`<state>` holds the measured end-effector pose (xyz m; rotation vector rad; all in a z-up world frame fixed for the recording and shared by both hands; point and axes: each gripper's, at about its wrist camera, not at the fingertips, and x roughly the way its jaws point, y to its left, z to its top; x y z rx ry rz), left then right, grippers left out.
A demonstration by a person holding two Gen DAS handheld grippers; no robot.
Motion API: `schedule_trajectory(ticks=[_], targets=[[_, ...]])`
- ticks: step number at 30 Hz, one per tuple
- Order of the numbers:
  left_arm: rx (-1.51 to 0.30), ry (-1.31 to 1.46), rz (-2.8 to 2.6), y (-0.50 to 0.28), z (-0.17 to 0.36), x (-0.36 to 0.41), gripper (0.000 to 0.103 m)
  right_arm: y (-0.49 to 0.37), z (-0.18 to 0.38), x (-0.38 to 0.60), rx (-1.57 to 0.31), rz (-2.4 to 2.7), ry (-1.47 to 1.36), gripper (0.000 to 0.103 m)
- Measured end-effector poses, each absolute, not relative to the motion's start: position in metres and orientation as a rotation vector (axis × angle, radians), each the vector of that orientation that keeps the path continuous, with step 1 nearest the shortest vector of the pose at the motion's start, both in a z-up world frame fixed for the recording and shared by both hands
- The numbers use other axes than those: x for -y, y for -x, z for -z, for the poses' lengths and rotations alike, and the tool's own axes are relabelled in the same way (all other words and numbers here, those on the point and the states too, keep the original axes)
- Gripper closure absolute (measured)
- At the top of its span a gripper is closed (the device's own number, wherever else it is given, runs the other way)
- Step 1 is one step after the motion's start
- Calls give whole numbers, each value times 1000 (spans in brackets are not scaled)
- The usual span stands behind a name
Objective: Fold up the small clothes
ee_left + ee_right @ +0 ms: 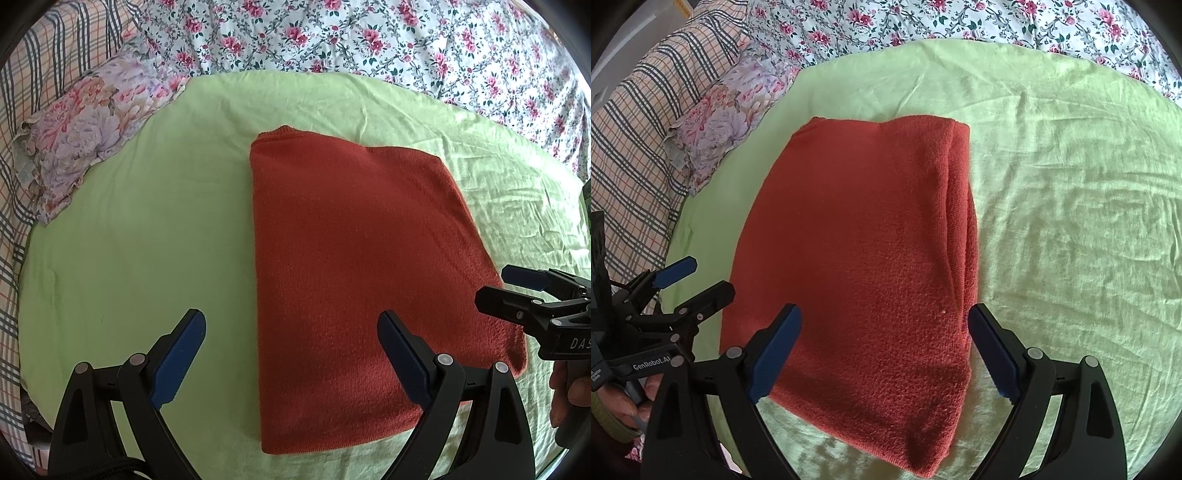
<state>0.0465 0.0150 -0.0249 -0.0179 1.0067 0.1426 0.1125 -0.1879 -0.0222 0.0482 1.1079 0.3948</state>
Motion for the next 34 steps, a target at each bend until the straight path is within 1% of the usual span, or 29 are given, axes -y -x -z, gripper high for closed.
schedule_trajectory(ticks=[34], targets=[[-1000, 26, -142, -51, 19, -12, 8, -119, 19, 192, -1096, -396, -58, 11]])
